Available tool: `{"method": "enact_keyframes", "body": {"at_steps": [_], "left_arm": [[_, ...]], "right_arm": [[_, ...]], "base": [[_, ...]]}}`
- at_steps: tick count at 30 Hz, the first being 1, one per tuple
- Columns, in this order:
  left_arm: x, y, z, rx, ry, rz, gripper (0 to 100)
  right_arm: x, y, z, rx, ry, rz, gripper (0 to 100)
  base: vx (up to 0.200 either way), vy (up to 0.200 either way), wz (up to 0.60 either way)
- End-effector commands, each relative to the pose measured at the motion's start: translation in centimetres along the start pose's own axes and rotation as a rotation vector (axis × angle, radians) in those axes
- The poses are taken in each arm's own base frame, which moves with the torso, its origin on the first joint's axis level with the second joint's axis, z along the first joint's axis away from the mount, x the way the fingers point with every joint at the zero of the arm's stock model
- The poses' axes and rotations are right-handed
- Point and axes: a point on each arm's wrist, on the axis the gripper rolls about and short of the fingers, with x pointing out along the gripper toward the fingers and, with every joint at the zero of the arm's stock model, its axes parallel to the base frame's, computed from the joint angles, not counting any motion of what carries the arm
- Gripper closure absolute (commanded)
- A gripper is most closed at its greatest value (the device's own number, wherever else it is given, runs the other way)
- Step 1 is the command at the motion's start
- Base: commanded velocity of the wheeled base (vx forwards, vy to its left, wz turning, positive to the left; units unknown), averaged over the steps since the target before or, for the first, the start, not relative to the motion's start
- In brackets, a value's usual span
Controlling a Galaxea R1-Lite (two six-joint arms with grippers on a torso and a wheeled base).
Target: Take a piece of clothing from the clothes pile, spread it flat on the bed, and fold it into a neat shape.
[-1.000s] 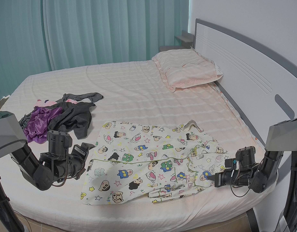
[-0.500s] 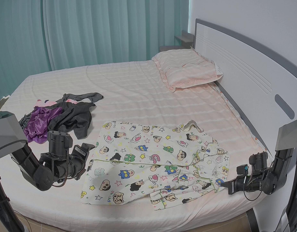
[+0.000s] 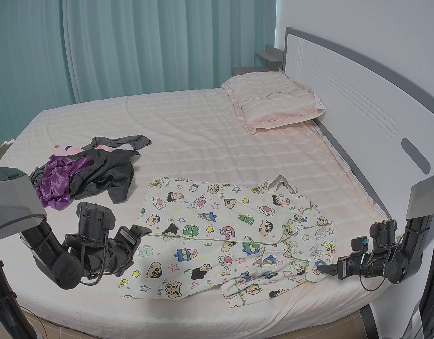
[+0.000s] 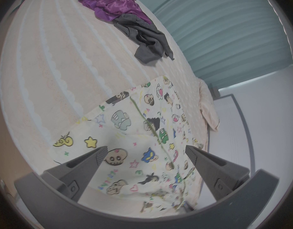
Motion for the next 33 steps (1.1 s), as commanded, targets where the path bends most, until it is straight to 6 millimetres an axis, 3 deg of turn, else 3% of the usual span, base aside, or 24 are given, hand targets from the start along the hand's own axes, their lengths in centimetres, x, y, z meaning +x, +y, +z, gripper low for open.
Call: {"method": "enact_keyframes", "body": {"at_steps": [1, 9, 19, 23, 33], "left_arm": [[-0.6, 1.5, -1.6, 0.103, 0.066, 0.047, 0], [-0.8, 1.6, -1.6, 0.119, 0.062, 0.052, 0], [-0.8, 1.6, -1.6, 0.115, 0.063, 0.053, 0], [-0.8, 1.6, -1.6, 0.117, 0.063, 0.053, 0], [-0.7, 1.5, -1.6, 0.117, 0.060, 0.051, 0]], "right_arm": [[-1.1, 0.6, 0.2, 0.073, -0.059, 0.009, 0], [-2.1, 3.8, -1.0, 0.257, -0.122, 0.100, 0], [-1.7, 6.9, -1.7, 0.376, -0.065, 0.141, 0], [-1.3, 7.3, -1.9, 0.391, -0.064, 0.124, 0], [-1.3, 7.7, -2.0, 0.433, -0.058, 0.121, 0]], "base": [[0.000, 0.000, 0.00], [0.000, 0.000, 0.00], [-0.040, 0.000, 0.00], [-0.200, 0.000, 0.00], [0.000, 0.000, 0.00]]}}
